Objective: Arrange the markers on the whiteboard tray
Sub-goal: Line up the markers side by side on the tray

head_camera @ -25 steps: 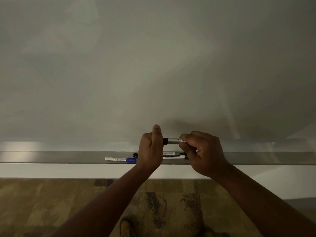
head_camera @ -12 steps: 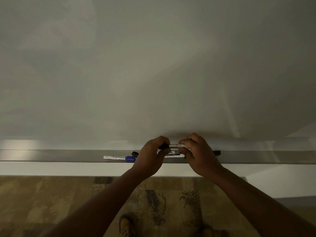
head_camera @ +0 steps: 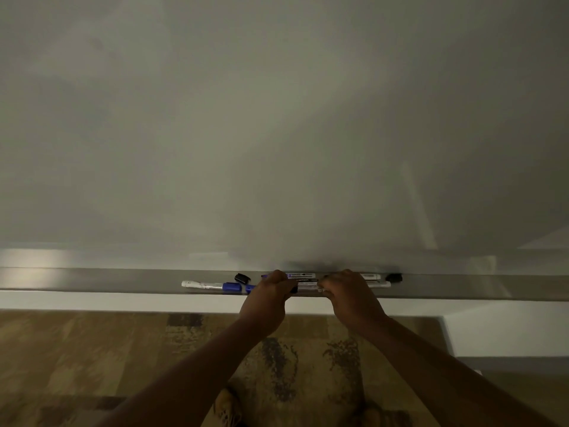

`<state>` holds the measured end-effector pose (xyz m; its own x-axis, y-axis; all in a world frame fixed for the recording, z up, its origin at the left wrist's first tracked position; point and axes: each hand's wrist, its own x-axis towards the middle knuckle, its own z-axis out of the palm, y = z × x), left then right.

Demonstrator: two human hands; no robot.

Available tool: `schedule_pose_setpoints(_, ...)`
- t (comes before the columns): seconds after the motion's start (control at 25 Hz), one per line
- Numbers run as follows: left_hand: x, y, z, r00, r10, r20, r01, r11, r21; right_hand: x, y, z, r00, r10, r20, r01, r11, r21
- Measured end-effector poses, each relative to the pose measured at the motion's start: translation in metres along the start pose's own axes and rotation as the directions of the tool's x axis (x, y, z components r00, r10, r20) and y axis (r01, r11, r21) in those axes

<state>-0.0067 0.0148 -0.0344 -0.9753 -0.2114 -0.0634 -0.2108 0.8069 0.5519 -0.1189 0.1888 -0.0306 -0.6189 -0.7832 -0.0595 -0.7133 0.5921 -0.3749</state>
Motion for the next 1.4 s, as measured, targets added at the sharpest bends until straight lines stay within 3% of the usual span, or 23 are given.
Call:
schedule_pose_setpoints(0.28,-0.001,-0.008,0.011,1.000,-0.008,-0.002,0.008,0.997,0.074,0.004,0.008,0.015,0.995,0.003,0.104,0.002,0.999,-0.046)
schedule_pose_setpoints(0.56,-0.004,-0.015,0.010,1.000,-0.004,-0.026,0.007,0.994,0.108,0.003,0.006,0.017,0.996,0.011,0.084,-0.007,0.999,-0.047)
schedule_pose_setpoints(0.72,-0.002,-0.023,-0.003,0.993,-0.036,-0.109,0.052,0.988,0.145,0.012,-0.003,0.014,0.998,-0.062,-0.024,0.061,0.997,-0.054)
schedule_pose_setpoints(1.12,0.005,-0.030,-0.007,1.000,0.008,0.000,-0.007,0.932,0.363,0.019,-0.015,0.014,0.991,-0.129,0.045,0.135,0.976,-0.170)
schedule_pose_setpoints(1.4,0.008,-0.031,-0.008,1.000,0.004,-0.005,-0.002,0.930,0.368,0.016,-0.016,0.016,0.994,-0.108,0.033,0.112,0.979,-0.172)
